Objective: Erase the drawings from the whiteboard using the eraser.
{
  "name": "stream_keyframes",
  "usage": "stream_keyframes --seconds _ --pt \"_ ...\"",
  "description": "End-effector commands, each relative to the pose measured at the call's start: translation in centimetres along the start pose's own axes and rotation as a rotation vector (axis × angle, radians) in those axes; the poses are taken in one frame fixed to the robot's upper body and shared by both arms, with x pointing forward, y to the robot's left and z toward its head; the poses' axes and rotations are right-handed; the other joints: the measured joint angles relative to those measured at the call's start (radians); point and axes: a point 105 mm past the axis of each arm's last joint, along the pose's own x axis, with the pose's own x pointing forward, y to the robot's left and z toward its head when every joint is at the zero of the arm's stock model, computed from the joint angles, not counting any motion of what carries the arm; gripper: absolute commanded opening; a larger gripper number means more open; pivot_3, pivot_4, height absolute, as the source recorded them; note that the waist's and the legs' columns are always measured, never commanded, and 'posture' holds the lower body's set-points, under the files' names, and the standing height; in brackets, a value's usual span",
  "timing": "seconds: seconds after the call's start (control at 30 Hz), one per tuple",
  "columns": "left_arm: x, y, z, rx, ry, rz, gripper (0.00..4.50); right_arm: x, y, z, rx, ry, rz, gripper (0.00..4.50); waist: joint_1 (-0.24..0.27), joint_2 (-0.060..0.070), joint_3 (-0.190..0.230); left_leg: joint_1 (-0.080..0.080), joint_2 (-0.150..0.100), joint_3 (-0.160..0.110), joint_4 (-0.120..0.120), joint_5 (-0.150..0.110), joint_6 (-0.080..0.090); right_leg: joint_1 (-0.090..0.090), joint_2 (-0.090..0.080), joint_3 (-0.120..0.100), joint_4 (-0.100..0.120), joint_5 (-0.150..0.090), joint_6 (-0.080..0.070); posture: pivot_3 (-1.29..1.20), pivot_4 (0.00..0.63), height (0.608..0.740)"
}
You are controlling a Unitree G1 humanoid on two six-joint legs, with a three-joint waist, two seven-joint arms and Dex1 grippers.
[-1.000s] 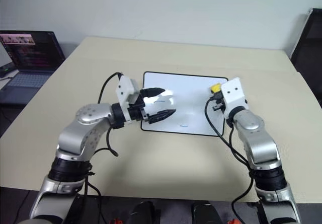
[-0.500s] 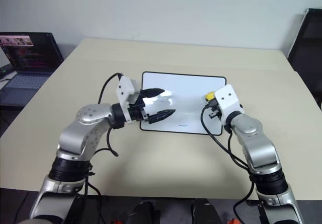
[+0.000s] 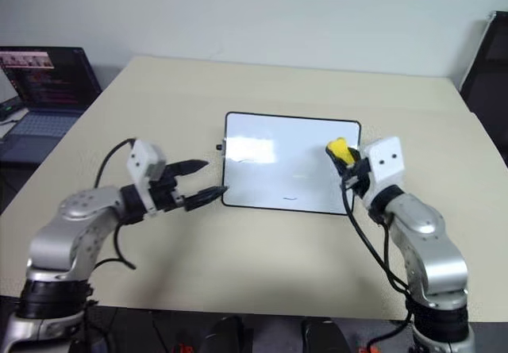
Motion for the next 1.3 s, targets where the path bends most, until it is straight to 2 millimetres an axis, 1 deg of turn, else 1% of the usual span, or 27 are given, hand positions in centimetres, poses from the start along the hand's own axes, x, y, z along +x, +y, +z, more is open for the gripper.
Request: stream_keyframes --seconds 0.03,0.13,0.27,0.4,0.47,0.6,0.77,0.93,1.03,1.13,1.3 --pt "-1.1 0.2 0.6 0.051 -0.037 0.046 4.50 -1.2 1.6 0.8 -0.028 -0.038 0.102 1.09 0.001 0.000 0.000 0.000 0.000 0.000 0.000 0.000 0.000 0.000 0.000 0.000 0.000 0.000 0.000 0.00 0.150 0.740" --pt "-1.3 -0.5 0.0 0.036 -0.041 0.048 4.50 -1.7 2.6 0.2 -0.031 -0.020 0.162 1.09 -0.002 0.000 0.000 0.000 0.000 0.000 0.000 0.000 0.000 0.000 0.000 0.000 0.000 0.000 -0.001 0.00 0.150 0.740" --pt "-1.5 -2.0 -0.9 0.062 -0.012 0.008 4.50 -2.3 4.0 -1.0 -0.053 0.017 0.233 1.09 -0.003 0.000 0.000 0.001 0.000 0.000 0.000 0.000 0.000 0.000 0.000 0.001 0.000 -0.002 -0.002 0.00 0.150 0.740" --pt "-1.7 -2.3 -1.0 0.064 -0.017 0.010 4.50 -2.8 5.7 -2.3 -0.130 0.058 0.327 1.08 -0.002 0.000 0.000 0.001 0.000 0.000 0.000 0.000 0.000 0.000 0.000 0.000 0.000 -0.004 -0.006 0.00 0.150 0.740" --pt "-1.8 -2.3 -1.0 0.065 -0.015 0.010 4.50 -3.0 6.1 -2.6 -0.156 0.063 0.352 1.08 -0.002 0.000 0.000 0.001 0.000 0.000 0.000 0.000 0.000 0.000 0.000 0.001 0.000 -0.004 -0.007 0.00 0.150 0.740" --pt "-2.1 -2.1 -1.2 0.068 -0.012 0.013 4.50 -3.1 6.3 -2.8 -0.168 0.058 0.360 1.08 -0.002 0.000 0.000 0.001 0.000 0.000 0.001 0.000 0.000 0.000 0.000 0.001 0.000 -0.004 -0.007 0.00 0.150 0.740" --pt "-2.6 -1.8 -1.9 0.072 -0.005 0.020 4.50 -3.2 5.9 -2.8 -0.172 0.056 0.358 1.08 -0.002 0.000 0.000 0.001 0.000 0.000 0.001 0.000 0.000 0.000 0.000 0.000 0.000 -0.004 -0.007 0.00 0.150 0.740" --pt "-3.0 -1.7 -3.1 0.089 0.013 0.018 4.50 -3.3 5.8 -3.4 -0.255 0.079 0.374 1.08 -0.002 -0.001 0.000 0.001 0.000 0.000 0.001 0.000 0.000 0.000 0.000 0.000 0.000 -0.004 -0.007 0.00 0.150 0.740" --pt "-3.0 -1.7 -3.4 0.107 0.017 0.008 4.50 -2.9 5.7 -3.3 -0.340 0.065 0.371 1.08 -0.002 -0.001 0.000 0.001 0.000 0.000 0.001 0.000 0.000 0.000 0.000 0.000 0.000 -0.004 -0.007 0.00 0.150 0.740" --pt "-2.9 -1.6 -3.7 0.132 0.025 -0.010 4.50 -2.0 5.8 -3.2 -0.421 0.047 0.366 1.08 -0.002 -0.001 0.000 0.001 0.000 0.001 0.001 0.000 0.000 0.000 0.000 0.001 0.000 -0.004 -0.007 0.00 0.150 0.740" --pt "-2.7 -1.7 -4.0 0.146 0.036 -0.059 4.50 0.0 7.1 -3.2 -0.542 0.026 0.426 1.08 -0.003 -0.001 0.000 0.002 0.000 0.001 0.001 0.000 0.000 0.000 0.000 0.001 0.000 -0.004 -0.007 0.00 0.150 0.740"
